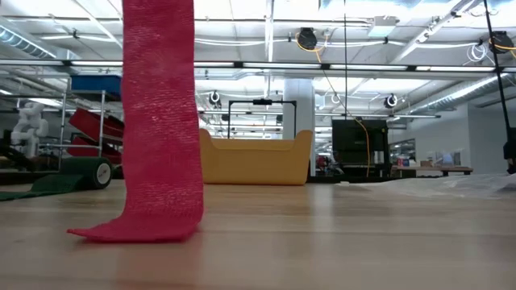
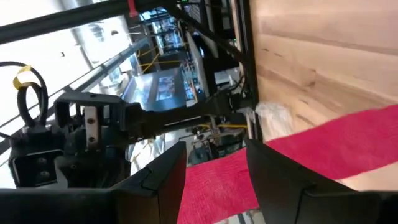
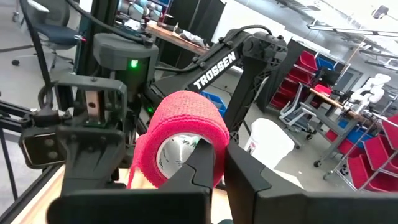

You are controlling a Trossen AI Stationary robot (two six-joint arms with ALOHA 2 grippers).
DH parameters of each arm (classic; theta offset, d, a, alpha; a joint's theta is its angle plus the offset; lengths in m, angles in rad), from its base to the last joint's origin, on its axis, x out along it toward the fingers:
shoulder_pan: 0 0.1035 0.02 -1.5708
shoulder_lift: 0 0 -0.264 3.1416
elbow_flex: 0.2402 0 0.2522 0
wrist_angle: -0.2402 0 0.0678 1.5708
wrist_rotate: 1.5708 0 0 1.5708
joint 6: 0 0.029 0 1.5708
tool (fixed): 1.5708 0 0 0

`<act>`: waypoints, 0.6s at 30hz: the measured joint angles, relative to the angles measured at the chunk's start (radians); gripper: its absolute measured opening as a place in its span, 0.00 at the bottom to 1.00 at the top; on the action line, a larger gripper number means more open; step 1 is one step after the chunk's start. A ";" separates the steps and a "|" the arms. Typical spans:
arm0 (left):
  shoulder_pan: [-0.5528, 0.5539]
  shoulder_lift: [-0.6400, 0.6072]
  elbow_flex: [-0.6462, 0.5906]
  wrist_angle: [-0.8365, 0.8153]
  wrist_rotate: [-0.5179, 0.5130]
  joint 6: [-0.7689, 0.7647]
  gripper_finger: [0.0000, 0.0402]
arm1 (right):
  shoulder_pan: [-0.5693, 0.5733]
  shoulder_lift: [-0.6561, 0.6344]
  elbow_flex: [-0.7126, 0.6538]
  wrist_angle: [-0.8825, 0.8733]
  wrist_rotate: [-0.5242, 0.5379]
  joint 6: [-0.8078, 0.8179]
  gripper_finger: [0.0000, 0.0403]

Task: Roll bandage
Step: Roll the red bandage

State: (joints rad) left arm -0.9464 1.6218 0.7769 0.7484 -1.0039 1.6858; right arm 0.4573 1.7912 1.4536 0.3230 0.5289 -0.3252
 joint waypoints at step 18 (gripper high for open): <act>0.018 -0.011 0.000 -0.306 -0.045 -0.021 0.44 | -0.006 0.000 0.000 0.016 0.056 -0.005 0.04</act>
State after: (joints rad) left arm -0.9285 1.6104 0.7769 0.4427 -1.0485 1.6646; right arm 0.4511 1.7912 1.4532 0.3393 0.5854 -0.3298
